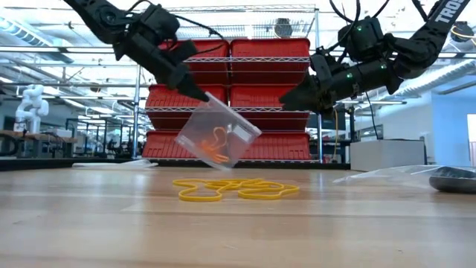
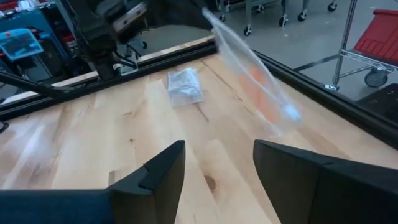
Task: Sort rubber bands
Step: Put the orange rubber band into the open transparent zip bag, then close the top right transparent zip bag with the orange rubber bands
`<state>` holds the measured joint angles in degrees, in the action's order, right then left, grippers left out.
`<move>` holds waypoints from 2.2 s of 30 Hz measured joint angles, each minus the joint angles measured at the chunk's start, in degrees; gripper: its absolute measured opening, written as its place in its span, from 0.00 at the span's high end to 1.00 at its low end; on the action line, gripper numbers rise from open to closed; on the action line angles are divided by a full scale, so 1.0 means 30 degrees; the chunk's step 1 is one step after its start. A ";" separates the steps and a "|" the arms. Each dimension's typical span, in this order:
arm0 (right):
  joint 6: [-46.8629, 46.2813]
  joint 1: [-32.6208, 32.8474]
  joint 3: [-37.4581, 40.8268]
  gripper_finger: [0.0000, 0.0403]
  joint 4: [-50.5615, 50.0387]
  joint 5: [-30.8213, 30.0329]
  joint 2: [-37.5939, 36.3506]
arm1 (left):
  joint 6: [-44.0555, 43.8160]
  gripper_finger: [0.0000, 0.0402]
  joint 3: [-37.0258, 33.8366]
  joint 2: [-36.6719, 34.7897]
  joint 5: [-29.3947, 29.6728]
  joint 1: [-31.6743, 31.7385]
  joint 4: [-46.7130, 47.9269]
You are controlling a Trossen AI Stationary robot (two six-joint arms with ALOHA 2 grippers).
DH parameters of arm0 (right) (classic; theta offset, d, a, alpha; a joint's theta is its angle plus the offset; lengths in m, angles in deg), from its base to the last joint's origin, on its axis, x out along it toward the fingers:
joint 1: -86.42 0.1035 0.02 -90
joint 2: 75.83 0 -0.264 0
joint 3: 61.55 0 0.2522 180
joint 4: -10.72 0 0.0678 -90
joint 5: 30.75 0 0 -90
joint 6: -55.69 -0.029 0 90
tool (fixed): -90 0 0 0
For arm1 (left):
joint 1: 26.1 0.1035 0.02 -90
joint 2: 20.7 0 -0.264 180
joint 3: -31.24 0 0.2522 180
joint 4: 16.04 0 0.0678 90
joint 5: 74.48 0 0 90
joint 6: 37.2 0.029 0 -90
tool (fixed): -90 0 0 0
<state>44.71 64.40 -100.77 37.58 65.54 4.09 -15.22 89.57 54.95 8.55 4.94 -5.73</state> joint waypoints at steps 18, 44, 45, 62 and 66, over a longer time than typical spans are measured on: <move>-0.4205 0.0244 -0.0029 0.54 -0.2194 0.2479 0.0000 | -0.2318 0.74 0.2210 0.6071 -0.3933 -0.4030 -0.0191; -0.7790 0.1394 -0.2250 0.99 -0.6194 -0.3952 0.4739 | -0.3722 0.97 0.1221 0.5023 -1.3563 0.2342 0.0282; -0.7783 0.1210 -0.2857 1.00 -0.6897 -0.3871 0.5327 | -0.3719 0.98 0.1127 0.5023 -1.3573 0.2389 0.0348; -0.4795 -0.1784 -0.9453 0.86 -1.3605 -0.0143 0.5779 | -0.4218 0.99 -0.0005 0.5023 -1.3569 0.3528 -0.2663; -0.7275 -0.0154 -0.9448 0.72 -1.3538 -0.0553 0.6863 | -0.4296 0.99 -0.0005 0.5023 -1.3613 0.3980 -0.3633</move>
<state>22.88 63.94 -129.11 -3.03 63.88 24.68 -28.11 89.55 70.02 -32.29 16.88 -16.63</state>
